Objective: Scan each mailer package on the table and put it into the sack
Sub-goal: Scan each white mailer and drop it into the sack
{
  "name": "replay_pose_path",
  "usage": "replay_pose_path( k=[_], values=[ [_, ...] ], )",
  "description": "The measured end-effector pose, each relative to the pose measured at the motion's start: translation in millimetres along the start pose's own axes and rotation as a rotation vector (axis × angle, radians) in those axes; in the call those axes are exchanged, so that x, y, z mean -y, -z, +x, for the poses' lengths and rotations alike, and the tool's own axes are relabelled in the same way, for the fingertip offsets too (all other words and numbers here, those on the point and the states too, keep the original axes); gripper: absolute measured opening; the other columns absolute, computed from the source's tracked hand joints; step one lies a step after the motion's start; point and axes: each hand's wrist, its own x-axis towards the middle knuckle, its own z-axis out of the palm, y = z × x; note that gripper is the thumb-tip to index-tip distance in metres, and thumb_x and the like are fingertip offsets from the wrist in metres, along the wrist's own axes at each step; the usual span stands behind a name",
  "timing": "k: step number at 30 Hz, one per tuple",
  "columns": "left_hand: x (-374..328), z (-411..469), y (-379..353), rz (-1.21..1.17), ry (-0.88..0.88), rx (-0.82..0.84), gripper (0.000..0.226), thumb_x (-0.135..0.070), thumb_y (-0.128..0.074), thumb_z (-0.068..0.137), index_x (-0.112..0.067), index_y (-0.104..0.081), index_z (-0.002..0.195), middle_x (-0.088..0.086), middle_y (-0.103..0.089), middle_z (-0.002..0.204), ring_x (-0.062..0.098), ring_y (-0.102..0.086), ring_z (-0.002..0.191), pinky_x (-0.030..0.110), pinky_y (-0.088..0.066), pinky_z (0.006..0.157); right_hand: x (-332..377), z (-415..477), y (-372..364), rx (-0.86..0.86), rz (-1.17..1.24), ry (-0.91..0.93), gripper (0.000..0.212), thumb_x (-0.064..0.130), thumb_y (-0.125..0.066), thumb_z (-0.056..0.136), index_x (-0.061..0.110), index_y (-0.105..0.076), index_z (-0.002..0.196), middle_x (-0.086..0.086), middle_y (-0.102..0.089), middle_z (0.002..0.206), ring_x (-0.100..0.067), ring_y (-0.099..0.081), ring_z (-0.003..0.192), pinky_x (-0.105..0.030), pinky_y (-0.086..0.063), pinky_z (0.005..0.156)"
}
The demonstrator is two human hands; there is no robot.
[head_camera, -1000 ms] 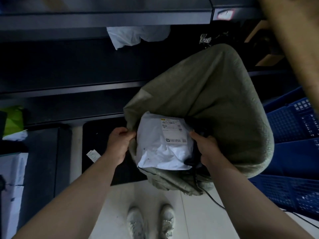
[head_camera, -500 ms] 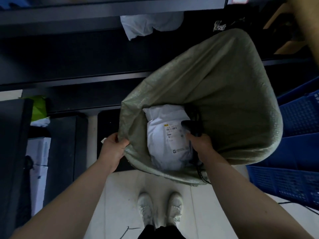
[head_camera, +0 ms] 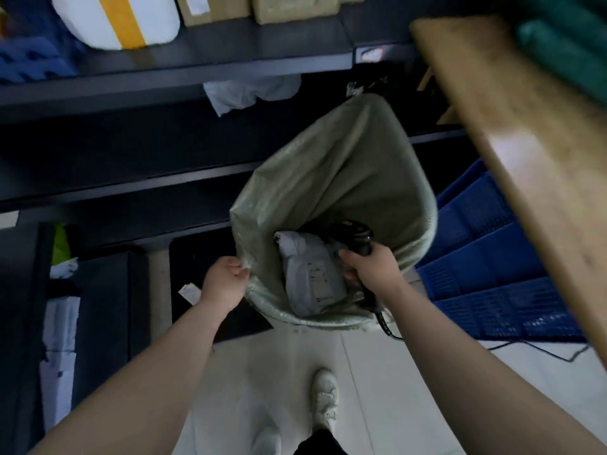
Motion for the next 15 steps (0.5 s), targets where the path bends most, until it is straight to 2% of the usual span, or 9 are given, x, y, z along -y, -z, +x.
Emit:
replay_pose_path(
  k=[1,3,6,9,11,12,13,15],
  values=[
    [-13,-13,5,0.056,-0.050,0.027,0.013,-0.014,-0.052,0.096,-0.011,-0.061,0.105,0.003,-0.060,0.100,0.020,-0.056,0.096,0.021,-0.042,0.071,8,-20,8,-0.010,-0.018,0.023,0.012,0.017,-0.070,0.088,0.011,-0.061,0.083,-0.012,-0.065,0.080,-0.022,-0.063,0.064,-0.025,-0.047,0.047],
    [-42,-38,11,0.176,-0.155,0.074,0.024,-0.020,-0.050,0.097,-0.010,-0.060,0.117,0.003,-0.060,0.110,0.023,-0.057,0.108,0.027,-0.043,0.086,24,-61,28,-0.035,-0.042,0.063,0.015,0.020,-0.070,0.088,0.014,-0.059,0.080,-0.009,-0.065,0.075,-0.021,-0.063,0.062,-0.028,-0.048,0.051],
    [-95,-82,12,0.347,-0.379,0.126,0.026,-0.023,-0.051,0.097,-0.012,-0.060,0.118,0.003,-0.062,0.110,0.022,-0.058,0.105,0.024,-0.041,0.084,40,-119,66,-0.086,-0.076,0.112,0.013,0.022,-0.071,0.088,0.011,-0.064,0.084,-0.008,-0.067,0.077,-0.017,-0.064,0.059,-0.025,-0.050,0.052],
    [-150,-126,3,0.540,-0.666,0.132,0.029,-0.028,-0.053,0.095,-0.014,-0.060,0.120,0.004,-0.063,0.115,0.023,-0.058,0.105,0.035,-0.048,0.091,48,-171,114,-0.150,-0.143,0.147,0.011,0.024,-0.070,0.087,0.015,-0.064,0.084,-0.005,-0.068,0.072,-0.019,-0.067,0.062,-0.036,-0.054,0.064],
    [-189,-162,-8,0.690,-0.849,0.096,0.031,-0.034,-0.052,0.095,-0.017,-0.060,0.120,0.002,-0.062,0.115,0.023,-0.057,0.106,0.039,-0.049,0.090,49,-202,154,-0.203,-0.179,0.155,0.011,0.023,-0.068,0.088,0.019,-0.061,0.080,-0.001,-0.066,0.064,-0.018,-0.065,0.059,-0.038,-0.054,0.063],
    [-208,-180,-15,0.759,-0.931,0.079,0.032,-0.036,-0.050,0.095,-0.018,-0.060,0.120,0.001,-0.061,0.115,0.024,-0.057,0.106,0.039,-0.049,0.089,50,-218,175,-0.231,-0.195,0.156,0.011,0.023,-0.067,0.089,0.018,-0.061,0.081,0.000,-0.065,0.062,-0.015,-0.064,0.056,-0.034,-0.052,0.059],
    [-225,-199,-24,0.818,-1.009,0.061,0.032,-0.037,-0.049,0.095,-0.019,-0.059,0.119,0.001,-0.061,0.115,0.024,-0.056,0.107,0.039,-0.048,0.089,50,-232,197,-0.262,-0.203,0.156,0.010,0.024,-0.067,0.089,0.016,-0.062,0.085,-0.001,-0.064,0.061,-0.014,-0.062,0.054,-0.031,-0.050,0.056],
    [-258,-232,-45,0.896,-1.144,0.039,0.032,-0.038,-0.047,0.095,-0.019,-0.059,0.117,0.002,-0.061,0.114,0.025,-0.055,0.107,0.039,-0.047,0.088,49,-255,242,-0.331,-0.189,0.153,0.015,0.026,-0.068,0.088,0.012,-0.065,0.092,-0.005,-0.068,0.068,-0.019,-0.065,0.059,-0.033,-0.051,0.060]
  ],
)
